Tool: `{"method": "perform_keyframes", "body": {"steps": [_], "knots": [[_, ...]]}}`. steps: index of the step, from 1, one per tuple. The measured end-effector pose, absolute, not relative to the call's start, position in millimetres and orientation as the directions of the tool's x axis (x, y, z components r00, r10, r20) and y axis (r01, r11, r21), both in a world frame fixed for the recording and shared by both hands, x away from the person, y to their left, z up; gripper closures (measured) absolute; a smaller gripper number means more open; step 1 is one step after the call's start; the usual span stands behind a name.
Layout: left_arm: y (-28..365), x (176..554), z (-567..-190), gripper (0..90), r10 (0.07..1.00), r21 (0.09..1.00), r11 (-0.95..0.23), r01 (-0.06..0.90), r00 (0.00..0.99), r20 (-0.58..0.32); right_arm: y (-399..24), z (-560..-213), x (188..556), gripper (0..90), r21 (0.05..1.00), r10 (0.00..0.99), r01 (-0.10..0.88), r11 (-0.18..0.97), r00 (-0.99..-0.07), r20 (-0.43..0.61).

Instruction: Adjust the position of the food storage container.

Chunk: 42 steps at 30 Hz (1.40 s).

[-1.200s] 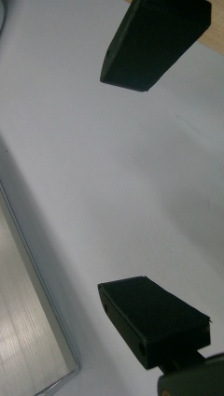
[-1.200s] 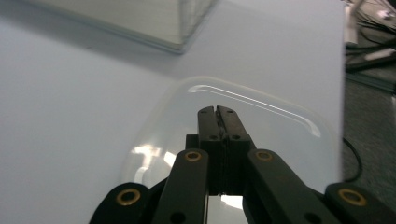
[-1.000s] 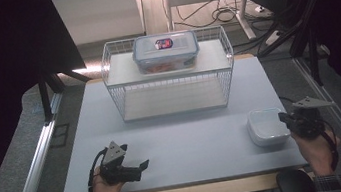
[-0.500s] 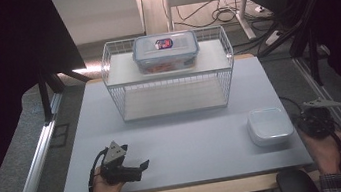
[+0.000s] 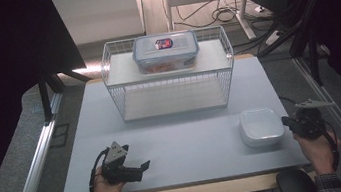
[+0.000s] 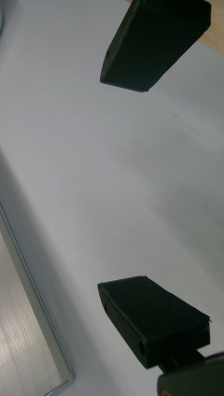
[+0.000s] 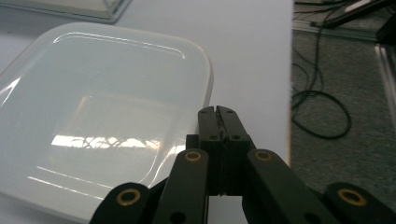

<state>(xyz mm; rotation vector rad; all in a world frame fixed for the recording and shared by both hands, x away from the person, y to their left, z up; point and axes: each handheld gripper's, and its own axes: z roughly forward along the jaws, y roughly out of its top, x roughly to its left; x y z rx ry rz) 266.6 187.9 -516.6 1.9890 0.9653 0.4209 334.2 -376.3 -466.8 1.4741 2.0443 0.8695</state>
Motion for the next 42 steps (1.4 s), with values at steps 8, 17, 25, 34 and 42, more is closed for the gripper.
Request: {"method": "perform_keyframes", "body": {"steps": [8,17,25,34,42], "knots": [[187,267,-517,3.3,0.761,0.816,-0.334,0.471,0.646,-0.062,-357,-470,336,89.3,0.725,0.916,0.638,0.259,-0.401,0.026],[186,267,-517,3.3,0.758,0.814,-0.341,0.47,0.649,-0.057,-336,-471,339,89.3,0.719,0.891,0.632,0.288,-0.453,0.041],[185,267,-517,3.4,0.758,0.813,-0.343,0.471,0.65,-0.056,-317,-473,343,89.2,0.718,0.867,0.619,0.319,-0.497,0.044],[183,268,-518,3.4,0.756,0.811,-0.347,0.471,0.653,-0.055,-288,-475,348,89.2,0.715,0.826,0.605,0.35,-0.559,0.069],[183,268,-518,3.4,0.757,0.811,-0.345,0.471,0.651,-0.056,-257,-479,349,89.2,0.718,0.777,0.584,0.379,-0.623,0.096]]}}
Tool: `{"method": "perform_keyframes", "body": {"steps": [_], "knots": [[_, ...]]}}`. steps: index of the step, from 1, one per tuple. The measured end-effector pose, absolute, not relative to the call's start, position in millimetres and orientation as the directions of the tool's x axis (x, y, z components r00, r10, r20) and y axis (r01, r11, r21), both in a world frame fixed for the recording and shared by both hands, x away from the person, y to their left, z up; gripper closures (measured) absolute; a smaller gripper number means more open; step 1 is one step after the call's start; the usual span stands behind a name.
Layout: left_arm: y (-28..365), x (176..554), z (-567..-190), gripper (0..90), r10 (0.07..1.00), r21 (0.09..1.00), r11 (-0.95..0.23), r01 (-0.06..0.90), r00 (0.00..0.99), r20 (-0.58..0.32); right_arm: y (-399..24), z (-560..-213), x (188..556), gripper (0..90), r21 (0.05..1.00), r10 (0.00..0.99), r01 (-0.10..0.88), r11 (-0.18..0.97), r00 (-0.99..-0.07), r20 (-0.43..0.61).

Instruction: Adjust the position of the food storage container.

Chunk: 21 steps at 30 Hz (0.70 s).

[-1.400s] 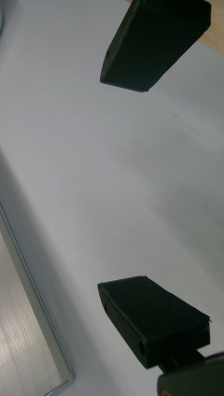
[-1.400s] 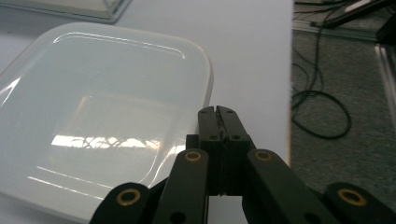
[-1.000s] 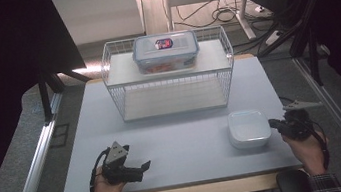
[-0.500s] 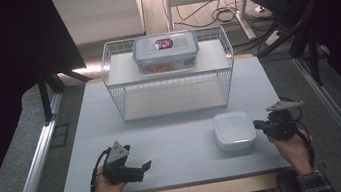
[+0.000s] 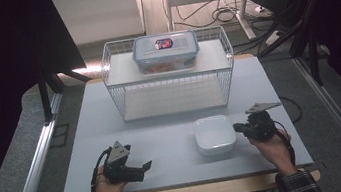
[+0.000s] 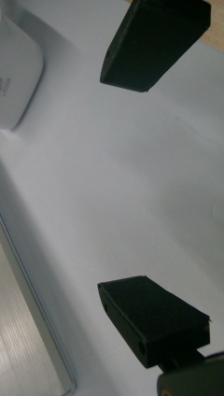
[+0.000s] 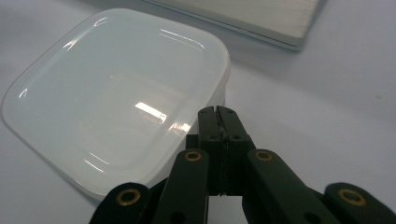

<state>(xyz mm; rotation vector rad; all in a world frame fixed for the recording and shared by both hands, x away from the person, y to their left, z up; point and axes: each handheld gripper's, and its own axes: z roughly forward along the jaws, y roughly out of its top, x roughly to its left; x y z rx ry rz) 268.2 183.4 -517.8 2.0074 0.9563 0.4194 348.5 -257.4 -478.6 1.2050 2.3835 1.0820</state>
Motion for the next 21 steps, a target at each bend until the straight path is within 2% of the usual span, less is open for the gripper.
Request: {"method": "perform_keyframes", "body": {"steps": [21], "knots": [[184,268,-518,3.3,0.757,0.812,-0.346,0.471,0.651,-0.054,-178,-485,341,88.6,0.696,0.642,0.536,0.478,-0.754,0.14]]}}
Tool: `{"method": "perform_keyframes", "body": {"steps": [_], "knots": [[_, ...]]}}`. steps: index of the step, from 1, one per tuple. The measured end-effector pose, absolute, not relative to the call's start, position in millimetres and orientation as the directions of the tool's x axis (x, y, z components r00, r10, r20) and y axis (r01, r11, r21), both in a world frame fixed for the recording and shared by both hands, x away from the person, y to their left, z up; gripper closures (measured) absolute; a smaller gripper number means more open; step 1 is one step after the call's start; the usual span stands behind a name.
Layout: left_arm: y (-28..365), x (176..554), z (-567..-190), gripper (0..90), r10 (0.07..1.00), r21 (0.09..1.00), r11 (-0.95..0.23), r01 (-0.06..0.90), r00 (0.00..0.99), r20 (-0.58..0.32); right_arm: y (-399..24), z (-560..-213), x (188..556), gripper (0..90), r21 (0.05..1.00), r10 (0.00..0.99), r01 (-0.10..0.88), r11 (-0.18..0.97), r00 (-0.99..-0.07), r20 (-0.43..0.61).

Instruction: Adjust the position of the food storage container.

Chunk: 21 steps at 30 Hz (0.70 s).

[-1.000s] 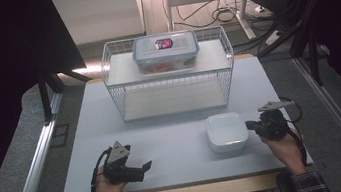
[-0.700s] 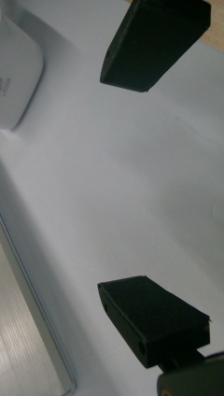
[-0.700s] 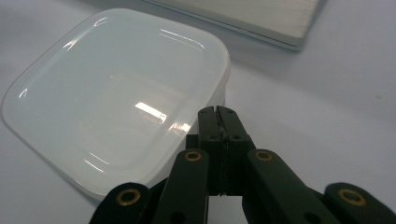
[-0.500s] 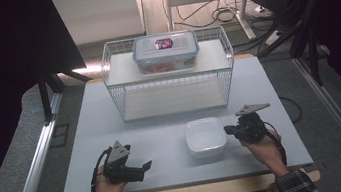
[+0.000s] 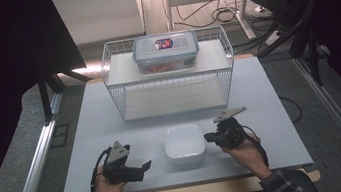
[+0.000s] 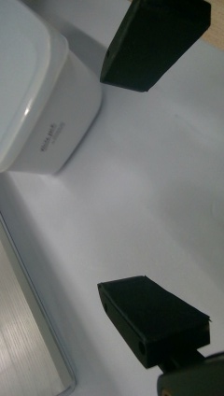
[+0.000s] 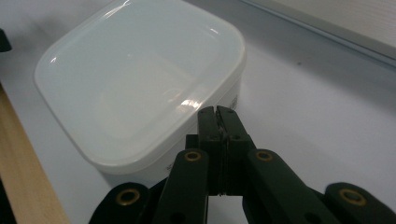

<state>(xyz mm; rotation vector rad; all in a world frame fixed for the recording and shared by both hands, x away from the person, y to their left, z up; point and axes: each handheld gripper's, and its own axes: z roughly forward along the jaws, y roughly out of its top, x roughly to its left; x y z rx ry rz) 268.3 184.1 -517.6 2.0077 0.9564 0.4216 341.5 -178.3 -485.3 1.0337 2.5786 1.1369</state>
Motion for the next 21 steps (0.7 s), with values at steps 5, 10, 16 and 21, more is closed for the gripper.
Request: {"method": "perform_keyframes", "body": {"steps": [5,10,16,21], "knots": [[184,269,-517,3.6,0.756,0.803,-0.342,0.487,0.65,-0.073,-177,-485,339,85.1,0.694,0.641,0.52,0.497,-0.759,0.11],[185,269,-516,5.0,0.751,0.802,-0.332,0.497,0.654,-0.094,-188,-476,333,66.1,0.742,0.644,0.46,0.488,-0.764,0.05],[185,269,-519,4.4,0.754,0.799,-0.351,0.487,0.654,-0.067,-203,-476,331,34.2,0.759,0.655,0.438,0.481,-0.756,0.021],[185,270,-520,3.7,0.753,0.8,-0.357,0.482,0.655,-0.058,-209,-476,329,24.2,0.779,0.656,0.424,0.461,-0.754,0.022]]}}
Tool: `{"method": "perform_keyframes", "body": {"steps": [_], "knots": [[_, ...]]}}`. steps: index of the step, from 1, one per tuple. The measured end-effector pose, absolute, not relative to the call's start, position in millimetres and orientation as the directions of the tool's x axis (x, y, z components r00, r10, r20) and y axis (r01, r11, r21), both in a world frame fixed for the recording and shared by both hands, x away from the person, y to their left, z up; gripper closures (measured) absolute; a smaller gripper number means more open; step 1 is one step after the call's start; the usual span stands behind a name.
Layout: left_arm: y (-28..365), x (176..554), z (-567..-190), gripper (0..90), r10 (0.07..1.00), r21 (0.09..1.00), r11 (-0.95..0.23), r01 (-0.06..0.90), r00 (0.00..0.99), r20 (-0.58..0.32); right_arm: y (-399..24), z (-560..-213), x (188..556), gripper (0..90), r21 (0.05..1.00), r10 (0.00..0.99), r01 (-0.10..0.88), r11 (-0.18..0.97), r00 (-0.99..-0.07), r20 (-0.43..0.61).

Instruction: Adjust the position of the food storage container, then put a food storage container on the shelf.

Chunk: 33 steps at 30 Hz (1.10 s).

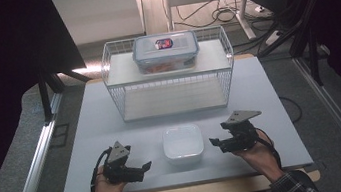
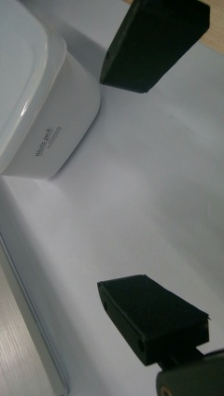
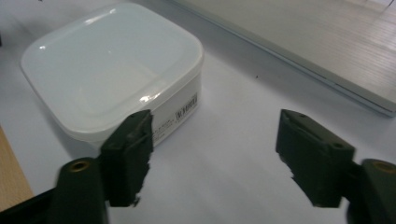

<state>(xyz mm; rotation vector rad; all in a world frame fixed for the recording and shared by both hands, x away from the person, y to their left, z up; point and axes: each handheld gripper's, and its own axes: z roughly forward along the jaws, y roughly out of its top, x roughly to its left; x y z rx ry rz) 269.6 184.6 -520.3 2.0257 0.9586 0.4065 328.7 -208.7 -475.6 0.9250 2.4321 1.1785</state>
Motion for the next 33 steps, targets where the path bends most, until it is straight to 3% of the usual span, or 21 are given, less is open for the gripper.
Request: {"method": "perform_keyframes", "body": {"steps": [1,10,17,22,29,33], "knots": [[184,270,-521,3.4,0.756,0.799,-0.354,0.487,0.652,-0.062,-211,-476,328,19.4,0.781,0.651,0.43,0.453,-0.758,0.039],[183,271,-520,4.1,0.756,0.787,-0.348,0.51,0.649,-0.087,-211,-483,329,10.1,0.769,0.649,0.447,0.456,-0.758,0.056],[177,278,-510,2.9,0.738,0.773,-0.319,0.549,0.655,-0.161,-204,-479,327,0.3,0.747,0.635,0.446,0.493,-0.771,0.041],[168,289,-499,5.9,0.708,0.766,-0.314,0.56,0.676,-0.204,-194,-475,328,5.9,0.734,0.639,0.455,0.505,-0.768,0.037],[152,307,-492,14.4,0.695,0.771,-0.344,0.536,0.697,-0.175,-184,-468,333,20.2,0.75,0.627,0.456,0.479,-0.775,0.071],[146,317,-489,15.9,0.676,0.778,-0.328,0.537,0.708,-0.204,-178,-468,337,21.6,0.745,0.616,0.468,0.476,-0.781,0.097]]}}
